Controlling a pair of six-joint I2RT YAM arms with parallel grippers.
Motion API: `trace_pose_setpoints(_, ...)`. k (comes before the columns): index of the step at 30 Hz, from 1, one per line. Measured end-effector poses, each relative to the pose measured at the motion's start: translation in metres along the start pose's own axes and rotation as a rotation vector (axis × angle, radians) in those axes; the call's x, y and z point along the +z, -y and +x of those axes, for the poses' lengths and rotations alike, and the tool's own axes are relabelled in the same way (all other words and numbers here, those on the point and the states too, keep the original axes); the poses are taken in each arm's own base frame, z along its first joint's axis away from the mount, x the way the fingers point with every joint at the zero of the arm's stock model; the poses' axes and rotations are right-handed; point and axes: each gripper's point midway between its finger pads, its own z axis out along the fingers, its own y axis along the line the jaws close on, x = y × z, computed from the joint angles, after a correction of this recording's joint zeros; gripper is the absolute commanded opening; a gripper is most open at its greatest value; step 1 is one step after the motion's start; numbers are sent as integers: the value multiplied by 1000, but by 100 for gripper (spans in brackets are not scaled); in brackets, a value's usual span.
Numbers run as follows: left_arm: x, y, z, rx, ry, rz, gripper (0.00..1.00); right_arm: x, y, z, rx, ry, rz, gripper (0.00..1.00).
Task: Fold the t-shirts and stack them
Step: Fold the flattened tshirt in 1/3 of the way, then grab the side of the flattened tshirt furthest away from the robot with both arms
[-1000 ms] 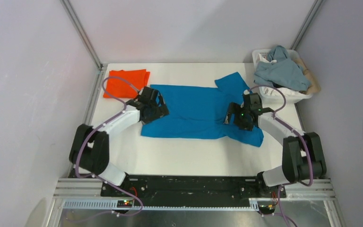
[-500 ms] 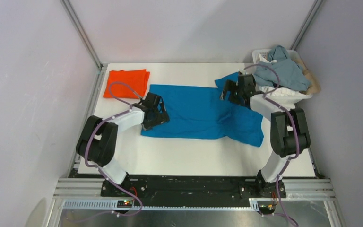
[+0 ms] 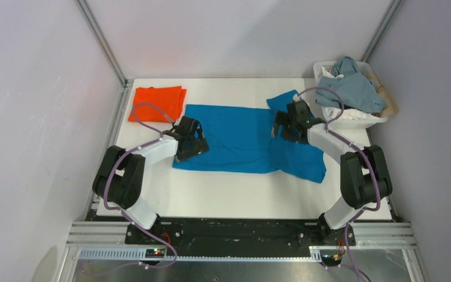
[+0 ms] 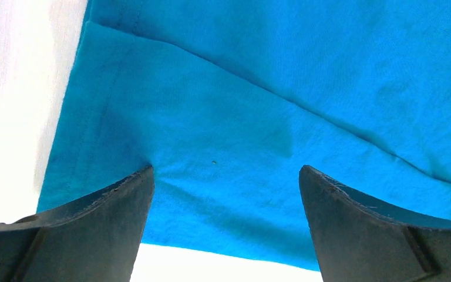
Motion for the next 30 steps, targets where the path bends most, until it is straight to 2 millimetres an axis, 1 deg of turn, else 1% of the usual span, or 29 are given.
trace_pose_setpoints(2,0,-1,0,0,3,-5,100,-3,5,41,24,-90,-2,99)
trace_pose_setpoints(5,0,-3,0,-2,11,-4,100,-4,22,98,71,-223,20,99)
trace_pose_setpoints(6,0,-5,1,-3,18,-5,100,-6,22,103,88,-223,11,99)
trace_pose_setpoints(7,-1,-6,1,-4,23,-4,100,-12,18,103,107,-211,-19,99)
trace_pose_setpoints(8,-2,-9,3,-6,28,-6,100,-16,17,106,118,-211,-29,99)
trace_pose_setpoints(10,-5,-14,6,-9,41,-7,100,-23,22,122,130,-234,-32,99)
trace_pose_setpoints(11,-7,-18,8,-12,47,-7,100,-28,22,125,138,-225,-44,100)
trace_pose_setpoints(14,-15,-28,18,-30,57,3,100,-44,26,143,145,-233,-61,99)
trace_pose_setpoints(18,-30,-41,40,-54,72,42,100,-67,34,168,135,-250,-72,99)
trace_pose_setpoints(22,-42,-44,59,-79,95,106,100,-89,43,192,129,-268,-71,99)
trace_pose_setpoints(26,-55,-45,80,-132,100,187,100,-100,47,203,137,-260,-66,99)
trace_pose_setpoints(30,-68,-44,99,-172,76,248,100,-108,51,211,157,-265,-53,99)
